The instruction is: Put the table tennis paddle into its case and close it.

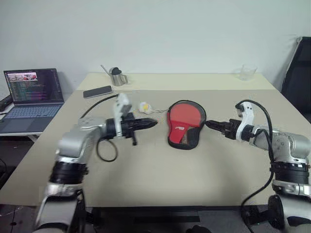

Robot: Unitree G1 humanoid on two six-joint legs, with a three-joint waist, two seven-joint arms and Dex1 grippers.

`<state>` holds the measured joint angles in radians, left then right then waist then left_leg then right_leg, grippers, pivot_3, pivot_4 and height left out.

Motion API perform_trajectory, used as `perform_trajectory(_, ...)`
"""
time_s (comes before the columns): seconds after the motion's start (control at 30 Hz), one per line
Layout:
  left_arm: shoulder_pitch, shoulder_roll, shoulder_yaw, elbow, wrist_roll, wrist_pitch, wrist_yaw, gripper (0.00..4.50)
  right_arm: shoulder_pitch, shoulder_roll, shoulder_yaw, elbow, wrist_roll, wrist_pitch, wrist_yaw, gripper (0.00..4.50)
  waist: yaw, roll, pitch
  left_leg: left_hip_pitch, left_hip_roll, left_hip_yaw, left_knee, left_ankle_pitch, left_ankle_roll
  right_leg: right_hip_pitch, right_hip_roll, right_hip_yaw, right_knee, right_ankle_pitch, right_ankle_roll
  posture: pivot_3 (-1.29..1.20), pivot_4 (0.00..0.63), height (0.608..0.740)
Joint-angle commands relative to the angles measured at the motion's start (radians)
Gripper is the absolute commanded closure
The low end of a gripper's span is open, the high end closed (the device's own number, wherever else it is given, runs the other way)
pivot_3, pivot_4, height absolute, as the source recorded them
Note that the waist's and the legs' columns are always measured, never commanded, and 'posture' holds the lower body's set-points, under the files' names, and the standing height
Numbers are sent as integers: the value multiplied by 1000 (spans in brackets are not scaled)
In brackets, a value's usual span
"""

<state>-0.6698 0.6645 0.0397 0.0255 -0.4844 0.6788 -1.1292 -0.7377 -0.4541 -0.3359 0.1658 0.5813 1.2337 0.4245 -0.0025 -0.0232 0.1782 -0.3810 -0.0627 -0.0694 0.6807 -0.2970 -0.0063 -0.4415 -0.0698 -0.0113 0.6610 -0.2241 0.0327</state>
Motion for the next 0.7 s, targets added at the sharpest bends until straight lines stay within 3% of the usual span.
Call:
perform_trajectory(0.03, 22, 68, 73, -110, -94, 48, -47, 4480, -46, 25, -81, 49, 40, 81, -50, 0, 3, 0, 0, 0, 0, 0, 0, 0, 0, 0, 0, 0, 0, 0, 0, 0, 150, 740)
perform_trajectory(0.13, 58, 106, 128, -146, -175, 118, -55, 3961, -74, 67, -145, 99, 80, 135, -65, 0, -1, 0, 0, 0, 0, 0, 0, 0, 1, 0, 0, 0, 0, 0, 0, 0, 150, 740)
perform_trajectory(0.3, 127, 155, 163, -210, -222, 158, -30, 2220, -105, 107, -192, 159, 97, 162, -103, 0, -18, 0, 0, 1, 1, 1, -1, 0, 1, 0, 1, 0, 0, 0, 0, 0, 150, 740)
perform_trajectory(0.5, 198, 193, 176, -217, -183, 139, 44, 122, -115, 138, -176, 202, 82, 141, -120, 0, -29, 0, 0, 1, 1, 1, -1, -2, 3, 0, 1, 1, 1, 0, 0, 0, 150, 740)
perform_trajectory(0.7, 246, 224, 164, -221, -102, 96, 122, 54, -130, 173, -176, 240, 89, 129, -122, 0, -30, 0, 0, 2, 1, 1, -1, -2, 4, 0, 1, 1, 2, 0, 0, 0, 150, 740)
